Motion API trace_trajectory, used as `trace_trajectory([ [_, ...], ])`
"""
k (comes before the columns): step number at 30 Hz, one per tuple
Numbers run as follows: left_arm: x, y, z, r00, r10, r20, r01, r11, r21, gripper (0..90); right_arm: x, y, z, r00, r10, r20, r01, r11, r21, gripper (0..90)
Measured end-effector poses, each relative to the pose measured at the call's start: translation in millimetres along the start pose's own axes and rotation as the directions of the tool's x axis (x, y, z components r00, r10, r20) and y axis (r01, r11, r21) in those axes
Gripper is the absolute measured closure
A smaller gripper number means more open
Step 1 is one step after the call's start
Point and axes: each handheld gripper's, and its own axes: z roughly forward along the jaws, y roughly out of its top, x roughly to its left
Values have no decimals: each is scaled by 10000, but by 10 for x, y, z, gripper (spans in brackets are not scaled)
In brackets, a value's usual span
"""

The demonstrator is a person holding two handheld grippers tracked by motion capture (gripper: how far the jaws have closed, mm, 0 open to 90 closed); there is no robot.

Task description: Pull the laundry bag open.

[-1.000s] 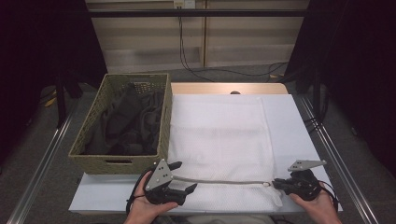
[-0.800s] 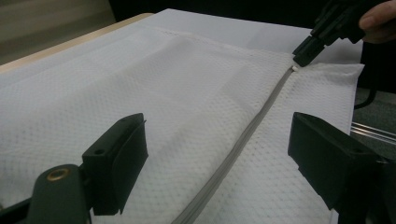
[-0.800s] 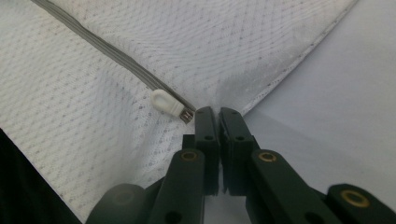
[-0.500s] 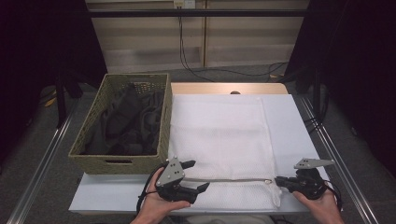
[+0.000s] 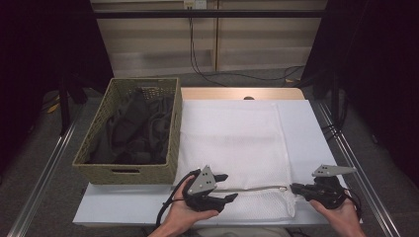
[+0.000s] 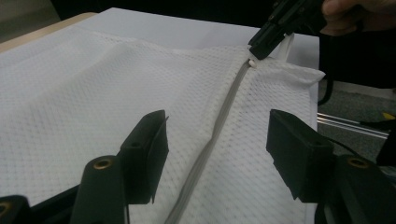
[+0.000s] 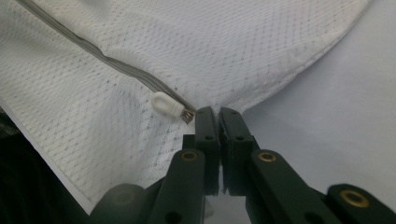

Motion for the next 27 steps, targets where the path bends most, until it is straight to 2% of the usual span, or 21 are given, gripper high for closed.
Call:
trace_trajectory([
  [1, 2, 16, 37, 9999, 12, 124, -11, 10000, -69, 384, 5, 13, -5, 9999, -85, 62, 85, 10000, -2, 869],
  [2, 8, 35, 61, 9999, 127, 84, -128, 9999, 63, 389, 9, 24, -9, 10000, -48, 80, 48, 10000, 21, 869],
  [3, 1, 49, 91, 10000, 20, 95, -20, 10000, 27, 394, 13, 36, -15, 9999, -107, 129, 105, 9999, 127, 869],
  [5, 1, 75, 143, 9996, 82, 276, -82, 10000, 17, 428, 17, 55, -21, 9997, -190, 132, 188, 9997, 154, 869],
  [6, -11, 92, 176, 9992, 226, 325, -225, 9997, -17, 428, 24, 61, -23, 9999, -101, 133, 99, 9999, 139, 869],
  [7, -23, 106, 193, 9984, 476, 315, -480, 9988, 112, 433, 21, 62, -14, 9998, -174, 103, 174, 9998, -5, 869],
  [8, -45, 119, 245, 9960, 793, 419, -796, 9968, 39, 434, 24, 58, -11, 9998, -150, 105, 151, 9999, -58, 869],
  [9, -57, 134, 274, 9958, 767, 493, -778, 9968, 197, 440, 37, 41, -4, 9999, -153, 56, 154, 9997, -189, 869],
  [11, -69, 151, 357, 9949, 482, 892, -501, 9986, 195, 457, 47, 26, -19, 9996, -266, 88, 268, 9994, -223, 869],
  [12, -69, 164, 396, 9944, 569, 888, -608, 9973, 417, 460, 48, 25, -31, 9999, -129, 72, 130, 9995, -280, 869],
  [15, -90, 186, 526, 9935, 270, 1106, -324, 9984, 469, 484, 29, 37, -40, 10000, -71, 40, 72, 9992, -390, 869],
  [17, -106, 215, 613, 9919, 141, 1259, -206, 9985, 507, 518, 35, 53, -40, 9997, -226, 17, 227, 9987, -447, 869],
  [18, -106, 215, 613, 9919, 141, 1259, -206, 9985, 507, 522, 46, 55, -38, 9997, -221, 37, 223, 9988, -428, 868],
  [20, -122, 247, 703, 9880, 250, 1524, -340, 9978, 567, 535, 50, 57, -28, 9996, -293, 35, 295, 9986, -432, 869],
  [24, -137, 297, 757, 9868, 85, 1618, -169, 9986, 506, 594, 41, 72, -28, 9996, -261, -87, 257, 9987, -451, 869],
  [25, -128, 306, 767, 9850, 144, 1722, -228, 9987, 466, 609, 36, 78, -26, 9995, -302, -95, 297, 9984, -475, 869],
  [26, -139, 313, 785, 9843, 2, 1765, -59, 9995, 314, 640, 40, 84, -24, 9995, -302, -119, 296, 9985, -469, 868],
  [27, -140, 323, 801, 9848, 59, 1736, -130, 9991, 400, 671, 43, 91, -21, 9993, -372, -97, 367, 9982, -476, 869],
])
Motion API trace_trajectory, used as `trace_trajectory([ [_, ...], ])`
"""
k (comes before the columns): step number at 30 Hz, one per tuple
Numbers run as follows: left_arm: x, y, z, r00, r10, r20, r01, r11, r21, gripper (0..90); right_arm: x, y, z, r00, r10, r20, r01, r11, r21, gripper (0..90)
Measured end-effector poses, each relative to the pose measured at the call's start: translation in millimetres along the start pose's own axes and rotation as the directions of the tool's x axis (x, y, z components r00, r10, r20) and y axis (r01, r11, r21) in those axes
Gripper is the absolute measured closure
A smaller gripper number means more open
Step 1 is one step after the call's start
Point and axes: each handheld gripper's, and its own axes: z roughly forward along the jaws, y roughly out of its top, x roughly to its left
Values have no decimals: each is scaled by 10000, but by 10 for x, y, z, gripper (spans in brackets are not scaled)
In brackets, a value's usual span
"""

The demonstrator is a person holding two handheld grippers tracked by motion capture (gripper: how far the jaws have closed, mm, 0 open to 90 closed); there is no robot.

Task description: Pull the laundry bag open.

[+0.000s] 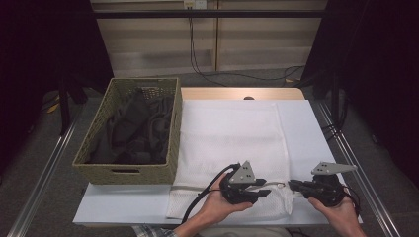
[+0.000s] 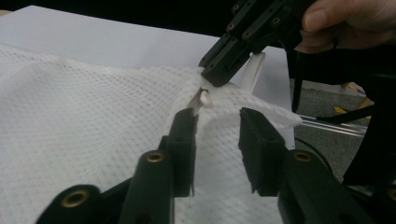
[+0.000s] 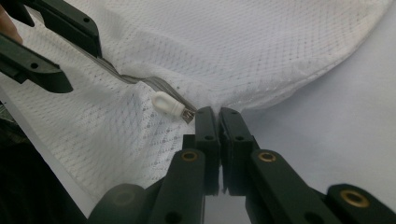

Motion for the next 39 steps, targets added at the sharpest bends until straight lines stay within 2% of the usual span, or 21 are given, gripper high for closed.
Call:
trace_trajectory([
  [1, 0, 0, 0, 10000, 0, 0, 0, 10000, 0, 693, 5, 5, 4, 10000, -52, -31, 52, 10000, 6, 868],
  [2, -11, 10, 64, 9998, -49, 188, 50, 10000, -39, 725, 14, 9, 6, 9999, -122, -15, 123, 9999, 28, 869],
  [3, -18, 24, 91, 10000, 32, 90, -33, 9999, 119, 738, 18, 12, 7, 9998, -210, 60, 210, 9998, 40, 869],
  [5, -20, 37, 165, 9996, -136, 232, 137, 9999, -65, 738, 20, 15, -1, 9996, -272, 13, 272, 9996, 20, 869],
  [6, -15, 47, 183, 9996, -14, 283, 13, 10000, 40, 741, 17, 14, 0, 9996, -274, 19, 274, 9996, 26, 869],
  [7, -25, 55, 220, 9997, -54, 236, 53, 10000, 44, 743, 17, 12, 4, 9997, -246, 36, 246, 9997, 46, 869],
  [8, -21, 53, 250, 9993, -84, 365, 85, 10000, -43, 743, 14, 10, 9, 9997, -254, 47, 254, 9997, 44, 869],
  [10, -19, 57, 266, 9999, -55, 127, 51, 9995, 320, 736, 15, 7, 3, 9997, -247, 52, 247, 9997, 42, 869],
  [17, 26, 4, 375, 9989, -364, 287, 350, 9982, 485, 731, 26, 7, -9, 9992, -400, 60, 400, 9992, -39, 869],
  [19, 44, -11, 397, 9990, -408, 199, 393, 9968, 703, 716, 31, 9, -15, 9992, -382, 82, 383, 9992, -64, 869],
  [20, 47, -19, 414, 9986, -498, 192, 485, 9969, 622, 712, 34, 10, -17, 9993, -374, 61, 375, 9993, -62, 869],
  [22, 48, -29, 432, 9988, -425, 227, 411, 9973, 610, 700, 35, 9, -12, 9991, -433, 20, 433, 9991, -25, 869],
  [23, 55, -37, 442, 9986, -418, 331, 391, 9960, 808, 709, 36, 8, -9, 9990, -439, 47, 439, 9990, -35, 869],
  [27, 52, -42, 472, 9984, -459, 344, 425, 9946, 947, 733, 43, 7, -2, 9988, -492, 34, 492, 9988, -7, 870],
  [31, 76, -48, 502, 9961, -701, 530, 654, 9941, 863, 737, 50, 8, 8, 9978, -651, 87, 650, 9979, 63, 870],
  [32, 92, -43, 502, 9959, -700, 568, 643, 9933, 965, 741, 52, 7, 11, 9976, -684, 94, 683, 9976, 81, 870],
  [33, 92, -41, 512, 9950, -816, 583, 767, 9937, 818, 741, 54, 5, 17, 9971, -756, 62, 755, 9971, 116, 870],
  [34, 106, -32, 511, 9953, -749, 614, 692, 9934, 914, 742, 58, 4, 18, 9972, -750, 51, 749, 9971, 135, 870],
  [36, 112, -31, 534, 9958, -757, 523, 707, 9934, 906, 760, 62, 6, 19, 9973, -741, 2, 740, 9972, 128, 869],
  [37, 120, -35, 547, 9966, -707, 413, 659, 9919, 1083, 770, 62, 7, 19, 9973, -735, -1, 735, 9972, 119, 869],
  [39, 130, -45, 573, 9968, -703, 375, 656, 9914, 1136, 778, 64, 8, 23, 9972, -749, 0, 749, 9971, 136, 869],
])
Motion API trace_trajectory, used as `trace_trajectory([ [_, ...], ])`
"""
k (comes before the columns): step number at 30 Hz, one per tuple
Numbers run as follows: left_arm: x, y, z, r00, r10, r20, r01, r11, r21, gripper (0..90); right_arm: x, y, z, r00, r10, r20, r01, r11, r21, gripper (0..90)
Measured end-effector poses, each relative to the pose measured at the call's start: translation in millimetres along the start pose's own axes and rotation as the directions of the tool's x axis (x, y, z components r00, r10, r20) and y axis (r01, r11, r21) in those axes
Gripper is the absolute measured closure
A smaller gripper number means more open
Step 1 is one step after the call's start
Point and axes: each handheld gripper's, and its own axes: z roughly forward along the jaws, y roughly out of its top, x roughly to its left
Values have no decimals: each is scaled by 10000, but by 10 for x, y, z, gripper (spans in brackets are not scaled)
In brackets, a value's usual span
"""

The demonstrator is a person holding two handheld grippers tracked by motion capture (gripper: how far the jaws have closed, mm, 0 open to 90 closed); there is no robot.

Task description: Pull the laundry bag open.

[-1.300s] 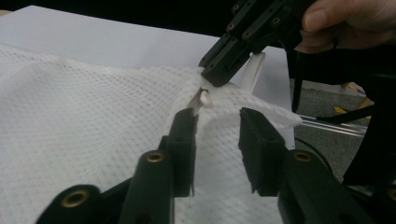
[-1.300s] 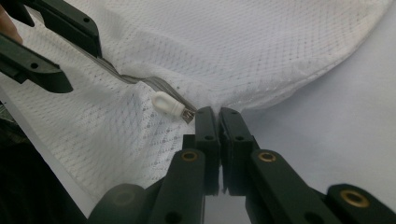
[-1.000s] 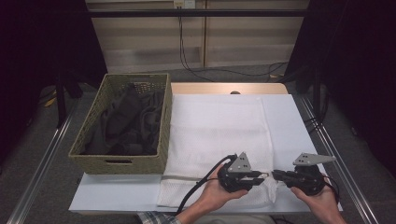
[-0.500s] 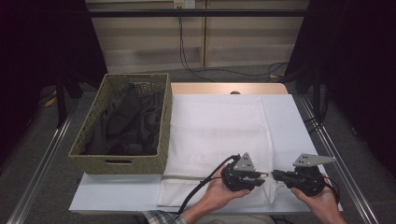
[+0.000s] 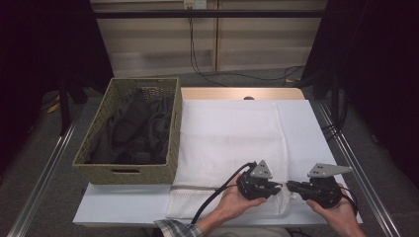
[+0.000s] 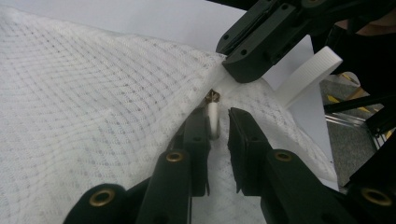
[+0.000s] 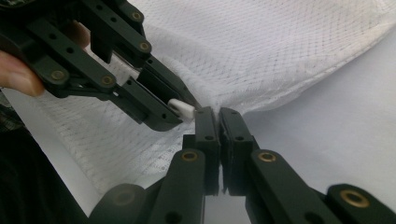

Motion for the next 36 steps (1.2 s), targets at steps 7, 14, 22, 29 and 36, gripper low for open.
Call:
trace_trajectory([
  [7, 24, 3, 42, 9996, -203, 179, 201, 9997, 127, 859, -5, -4, -1, 9999, 34, -123, -35, 10000, -85, 864],
  [14, 11, 20, -24, 9992, -367, 178, 372, 9987, -334, 864, -69, -60, -63, 9951, 952, -268, -966, 9936, -589, 578],
  [22, -27, 47, -128, 9993, -295, 211, 311, 9959, -845, 865, -126, -134, -49, 9747, 1921, -1141, -1985, 9789, -475, 581],
  [29, -43, 21, -56, 9993, -192, 328, 208, 9986, -484, 861, -132, -80, -40, 9685, 1811, -1710, -1965, 9775, -773, 783],
  [36, -60, 14, 26, 9989, -292, 377, 307, 9988, -381, 824, -98, -63, -27, 9734, 1520, -1716, -1654, 9840, -663, 837],
])
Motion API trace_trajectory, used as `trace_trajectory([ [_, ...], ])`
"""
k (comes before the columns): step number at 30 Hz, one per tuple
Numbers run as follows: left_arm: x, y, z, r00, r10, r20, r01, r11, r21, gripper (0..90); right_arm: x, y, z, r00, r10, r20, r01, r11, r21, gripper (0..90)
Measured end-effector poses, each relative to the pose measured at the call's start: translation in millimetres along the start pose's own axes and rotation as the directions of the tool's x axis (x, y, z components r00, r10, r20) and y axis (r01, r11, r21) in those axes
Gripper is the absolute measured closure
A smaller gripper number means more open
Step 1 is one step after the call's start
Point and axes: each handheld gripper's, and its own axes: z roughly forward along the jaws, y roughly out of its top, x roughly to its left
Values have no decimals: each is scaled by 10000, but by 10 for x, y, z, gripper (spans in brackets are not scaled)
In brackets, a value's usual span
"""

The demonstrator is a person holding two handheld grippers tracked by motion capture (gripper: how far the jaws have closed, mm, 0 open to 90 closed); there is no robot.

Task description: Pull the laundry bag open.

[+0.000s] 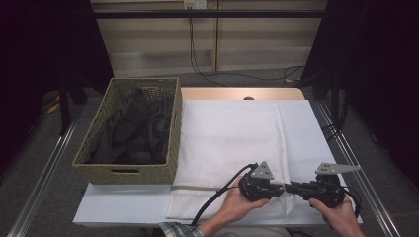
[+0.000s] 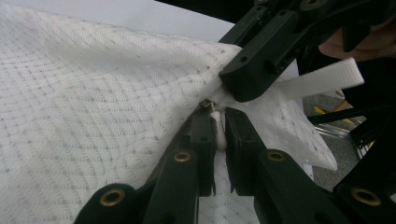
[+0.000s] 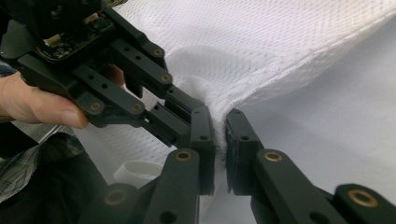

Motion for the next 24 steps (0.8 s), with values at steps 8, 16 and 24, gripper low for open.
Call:
trace_trajectory([
  [8, 10, -1, -7, 10000, 15, -27, -15, 9999, 115, 862, 26, 7, 19, 9999, -114, -44, 115, 9998, 137, 780],
  [16, 6, -20, 7, 9999, -6, 111, 6, 10000, 79, 864, 22, 15, 41, 9997, -191, 176, 188, 9997, 164, 856],
  [24, 15, -18, -32, 10000, -2, -9, 2, 9997, 253, 864, 11, 13, 14, 9992, -170, 353, 167, 9998, 77, 862],
])
